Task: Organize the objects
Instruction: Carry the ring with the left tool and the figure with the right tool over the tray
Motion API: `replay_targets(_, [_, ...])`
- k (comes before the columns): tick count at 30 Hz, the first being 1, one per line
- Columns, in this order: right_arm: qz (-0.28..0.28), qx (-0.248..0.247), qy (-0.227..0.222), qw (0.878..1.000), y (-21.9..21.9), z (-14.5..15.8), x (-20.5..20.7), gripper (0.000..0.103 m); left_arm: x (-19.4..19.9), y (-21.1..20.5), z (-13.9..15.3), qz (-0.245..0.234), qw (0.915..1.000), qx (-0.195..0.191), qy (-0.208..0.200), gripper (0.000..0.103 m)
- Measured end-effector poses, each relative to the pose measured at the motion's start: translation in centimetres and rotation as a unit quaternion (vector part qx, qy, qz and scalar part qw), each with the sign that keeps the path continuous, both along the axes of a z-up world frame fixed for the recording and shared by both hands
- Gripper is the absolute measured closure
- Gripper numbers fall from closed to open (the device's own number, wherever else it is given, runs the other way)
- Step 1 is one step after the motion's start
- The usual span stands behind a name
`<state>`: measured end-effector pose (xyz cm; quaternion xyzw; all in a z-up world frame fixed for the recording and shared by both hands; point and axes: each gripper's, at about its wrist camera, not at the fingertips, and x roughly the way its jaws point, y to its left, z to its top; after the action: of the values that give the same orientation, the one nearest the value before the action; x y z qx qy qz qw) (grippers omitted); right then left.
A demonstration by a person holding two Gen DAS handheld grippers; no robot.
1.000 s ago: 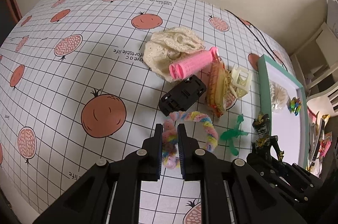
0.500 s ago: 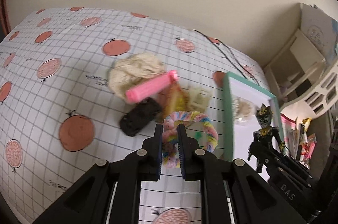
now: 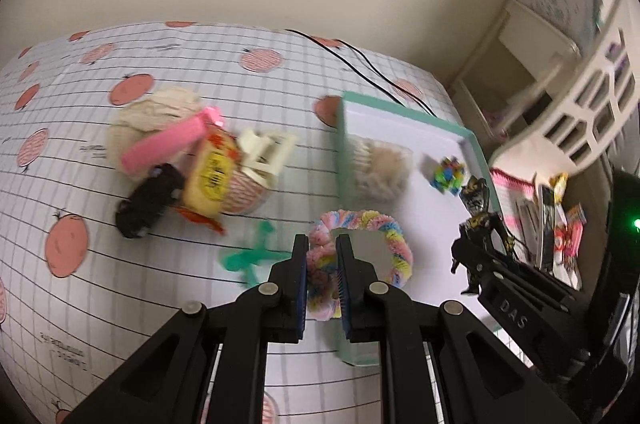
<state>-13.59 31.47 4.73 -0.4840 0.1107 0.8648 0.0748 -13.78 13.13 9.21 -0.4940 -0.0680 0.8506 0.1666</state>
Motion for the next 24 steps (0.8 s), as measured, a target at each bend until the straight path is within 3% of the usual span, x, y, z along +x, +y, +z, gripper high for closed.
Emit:
replay_targets(12, [-0.052,0.009,-0.023,0.998,5.1,-1.6,1.3,0.083,1.2,5.7,-1.8,-0.05,0.9984,-0.011,-0.021,0.089])
replay_targets(24, [-0.047,0.012,-0.035,0.998,4.9,-2.2,1.2,0.082,1.3,8.2,-3.8,-0.056,0.9973,-0.017,-0.043,0.089])
